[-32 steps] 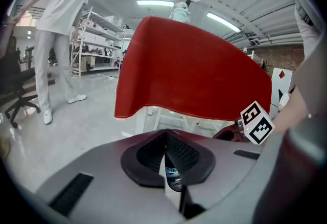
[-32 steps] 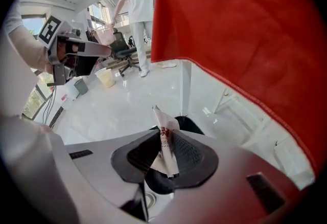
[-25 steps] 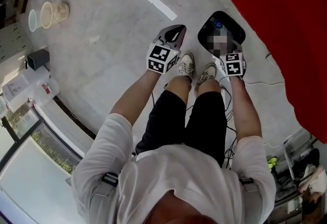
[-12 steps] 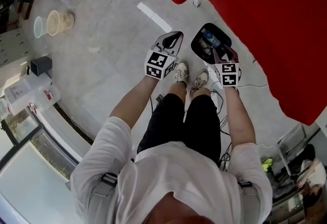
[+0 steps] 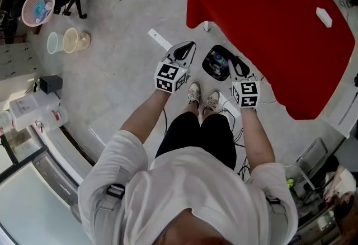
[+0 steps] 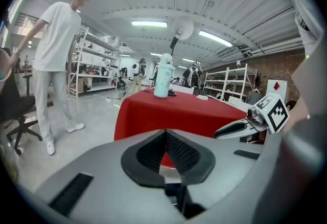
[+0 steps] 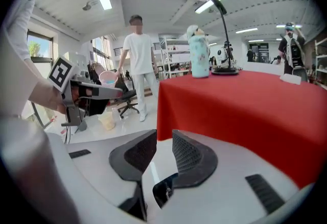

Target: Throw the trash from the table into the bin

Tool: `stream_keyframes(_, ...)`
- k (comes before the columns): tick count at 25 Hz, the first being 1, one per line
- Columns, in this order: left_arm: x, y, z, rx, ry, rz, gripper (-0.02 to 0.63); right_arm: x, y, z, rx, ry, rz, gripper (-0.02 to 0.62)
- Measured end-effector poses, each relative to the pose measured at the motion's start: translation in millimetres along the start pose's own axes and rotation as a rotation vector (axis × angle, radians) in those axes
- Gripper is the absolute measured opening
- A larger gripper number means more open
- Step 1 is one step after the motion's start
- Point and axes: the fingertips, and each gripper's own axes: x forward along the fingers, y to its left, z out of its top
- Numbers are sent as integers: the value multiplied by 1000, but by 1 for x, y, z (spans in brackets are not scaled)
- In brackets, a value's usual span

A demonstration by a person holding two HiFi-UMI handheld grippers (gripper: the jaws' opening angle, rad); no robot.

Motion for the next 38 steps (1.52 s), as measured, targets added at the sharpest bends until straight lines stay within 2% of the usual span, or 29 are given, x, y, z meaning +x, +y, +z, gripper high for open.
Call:
stream_keyframes(7,-30,-17,100,47,-112,-17,11,-66,1,126,-22,-197,-39,65)
stream_keyframes(13,-48,-38,144,70,-182,-32,11,-116,-1,177,-56,-294,-86,38)
stream_keyframes(22,-60,-50,182,94,-254,-69,11,-149,1,207,-84,-362,-143,23)
stream_keyframes(32,-63,-52,190,108,-257,-111,11,-164,7,217,-93,-387,-195,20)
stream_keyframes(38,-56,-57,197,117,-258,-170,11,-166,6,217,-79,-384,-241,20)
